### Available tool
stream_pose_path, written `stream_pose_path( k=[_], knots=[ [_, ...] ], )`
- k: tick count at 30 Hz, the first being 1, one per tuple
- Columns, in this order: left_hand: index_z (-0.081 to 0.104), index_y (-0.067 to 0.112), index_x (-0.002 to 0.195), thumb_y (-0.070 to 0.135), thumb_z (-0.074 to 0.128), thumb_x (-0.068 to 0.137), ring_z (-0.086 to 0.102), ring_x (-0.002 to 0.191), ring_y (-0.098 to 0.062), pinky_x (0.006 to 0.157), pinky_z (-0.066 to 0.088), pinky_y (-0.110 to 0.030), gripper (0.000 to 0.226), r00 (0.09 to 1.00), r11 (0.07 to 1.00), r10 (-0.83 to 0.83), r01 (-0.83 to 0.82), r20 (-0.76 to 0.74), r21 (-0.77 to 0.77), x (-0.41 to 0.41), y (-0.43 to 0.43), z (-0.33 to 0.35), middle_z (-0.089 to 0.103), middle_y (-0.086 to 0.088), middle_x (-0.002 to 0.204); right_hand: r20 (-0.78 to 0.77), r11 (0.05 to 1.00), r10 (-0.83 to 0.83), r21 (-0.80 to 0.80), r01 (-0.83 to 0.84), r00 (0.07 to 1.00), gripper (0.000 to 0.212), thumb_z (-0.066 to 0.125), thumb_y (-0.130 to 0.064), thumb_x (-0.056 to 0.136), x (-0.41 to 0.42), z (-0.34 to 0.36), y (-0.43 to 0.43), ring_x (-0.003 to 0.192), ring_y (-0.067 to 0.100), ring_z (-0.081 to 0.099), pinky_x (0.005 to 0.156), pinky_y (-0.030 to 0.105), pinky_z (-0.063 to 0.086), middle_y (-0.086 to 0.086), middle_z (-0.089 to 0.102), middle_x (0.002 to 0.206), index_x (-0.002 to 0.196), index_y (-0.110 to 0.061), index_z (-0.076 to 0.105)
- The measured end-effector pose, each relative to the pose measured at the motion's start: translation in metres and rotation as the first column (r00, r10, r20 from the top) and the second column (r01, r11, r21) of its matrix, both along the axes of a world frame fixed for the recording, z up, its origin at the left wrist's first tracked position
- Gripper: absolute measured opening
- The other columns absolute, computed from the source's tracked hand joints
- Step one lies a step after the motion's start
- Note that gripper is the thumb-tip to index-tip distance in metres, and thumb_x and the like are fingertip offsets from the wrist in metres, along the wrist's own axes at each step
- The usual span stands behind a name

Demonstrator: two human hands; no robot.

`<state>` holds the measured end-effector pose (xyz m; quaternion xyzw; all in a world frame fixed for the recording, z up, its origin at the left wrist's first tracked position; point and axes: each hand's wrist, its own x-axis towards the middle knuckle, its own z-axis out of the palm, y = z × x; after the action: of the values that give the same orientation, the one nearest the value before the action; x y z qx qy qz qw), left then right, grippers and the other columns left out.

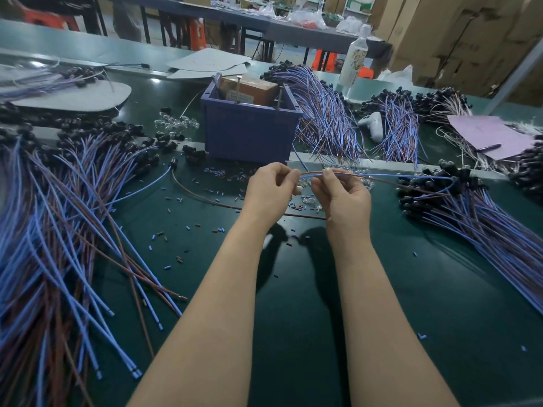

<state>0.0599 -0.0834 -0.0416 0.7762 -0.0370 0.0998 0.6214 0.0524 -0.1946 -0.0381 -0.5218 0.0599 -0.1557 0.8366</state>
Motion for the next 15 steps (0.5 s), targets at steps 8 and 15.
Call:
stream_pose_path(
  k=[8,15],
  knots=[
    [0.062,0.019,0.075,0.018,0.058,0.093,0.056,0.06,-0.009,0.076,0.051,-0.033,0.019,0.99,0.99,-0.138,0.138,0.027,0.024,-0.0062,0.0036,0.0057,0.064,0.009,0.059,-0.035,0.995,0.024,0.095,-0.021,0.999,0.016,0.055,-0.001,0.092,-0.0002,0.0017,-0.0052,0.059,0.005,0.063,0.06,0.015,0.053,0.002,0.06,0.067,0.078,-0.007,0.056],
    [0.059,0.024,0.071,0.029,0.056,0.095,0.05,0.052,0.0,0.06,0.043,-0.022,0.025,0.994,0.978,-0.106,0.105,-0.006,0.179,-0.005,0.0048,0.0049,0.06,0.011,0.053,-0.023,0.995,-0.063,-0.074,0.061,0.998,0.014,0.054,0.0,0.093,0.0017,-0.0026,-0.0023,0.051,0.002,0.06,0.058,0.014,0.051,0.003,0.058,0.068,0.08,-0.006,0.056]
  ],
)
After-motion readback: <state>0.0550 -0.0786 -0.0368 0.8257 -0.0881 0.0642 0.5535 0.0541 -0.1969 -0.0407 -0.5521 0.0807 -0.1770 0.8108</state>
